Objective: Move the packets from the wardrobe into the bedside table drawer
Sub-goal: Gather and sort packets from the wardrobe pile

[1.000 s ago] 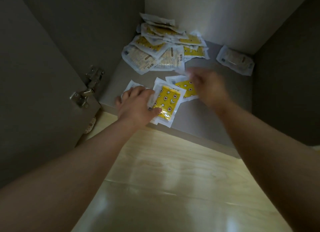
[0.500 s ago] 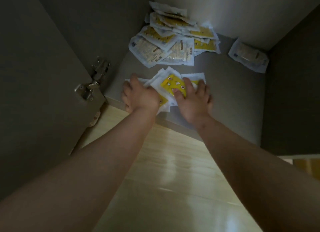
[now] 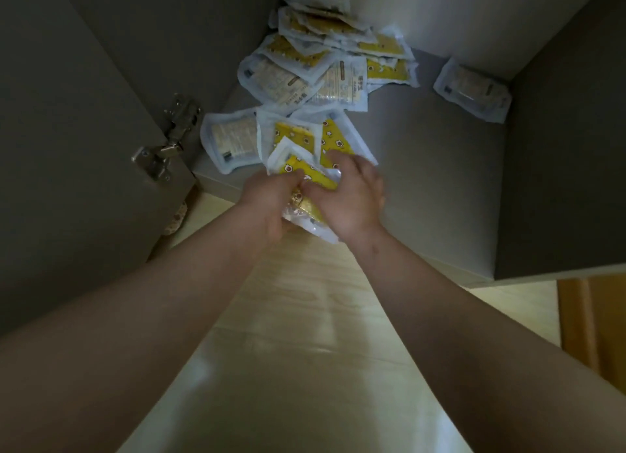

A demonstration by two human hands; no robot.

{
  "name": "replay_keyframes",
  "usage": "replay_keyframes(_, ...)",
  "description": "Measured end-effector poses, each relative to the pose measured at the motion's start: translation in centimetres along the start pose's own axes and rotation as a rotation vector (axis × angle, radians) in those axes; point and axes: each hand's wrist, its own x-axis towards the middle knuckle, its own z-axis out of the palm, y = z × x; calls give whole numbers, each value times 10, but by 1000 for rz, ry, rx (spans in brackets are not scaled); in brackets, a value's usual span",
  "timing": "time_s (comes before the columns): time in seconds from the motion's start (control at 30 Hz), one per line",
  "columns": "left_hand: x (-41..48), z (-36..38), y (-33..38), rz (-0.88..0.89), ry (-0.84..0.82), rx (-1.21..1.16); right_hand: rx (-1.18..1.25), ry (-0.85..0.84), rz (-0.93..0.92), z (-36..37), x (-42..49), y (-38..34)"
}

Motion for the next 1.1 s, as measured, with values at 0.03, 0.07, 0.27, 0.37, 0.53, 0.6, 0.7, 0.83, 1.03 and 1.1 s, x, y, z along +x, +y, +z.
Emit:
replay_keyframes(0.03, -1, -6, 2, 30, 5, 26, 6, 46, 32, -3, 4, 2)
replay_keyframes(0.07, -3, -11, 6, 100, 43, 114, 7, 70, 65, -7, 10, 3)
replay_keyframes(0.27, 15, -28, 47, 657, 360, 1133, -154, -113, -20, -4, 29, -10)
replay_keyframes(0.37, 31, -26, 50, 499, 255, 1345, -164, -111, -35, 6, 27, -16)
replay_keyframes(0.53, 25, -22, 47, 498, 312, 1440, -42, -94, -31, 13, 20, -22)
replay_keyframes(0.6, 21, -24, 46, 478, 285, 1359, 8, -97, 15, 16, 18, -25)
replay_keyframes(0.7, 20, -28, 41, 414, 159, 1114, 260, -48, 131, 17, 17, -29)
replay_keyframes(0.83, 4, -27, 25, 384, 86, 994, 440, -104, 207, 12, 12, -25)
replay_keyframes(1.03, -25, -35, 3, 74, -84, 375, 505, -255, 241, 9, 0, -13)
replay_keyframes(1.1, -37, -35, -2, -24, -172, 248, 493, -287, 201, 3, -9, -10)
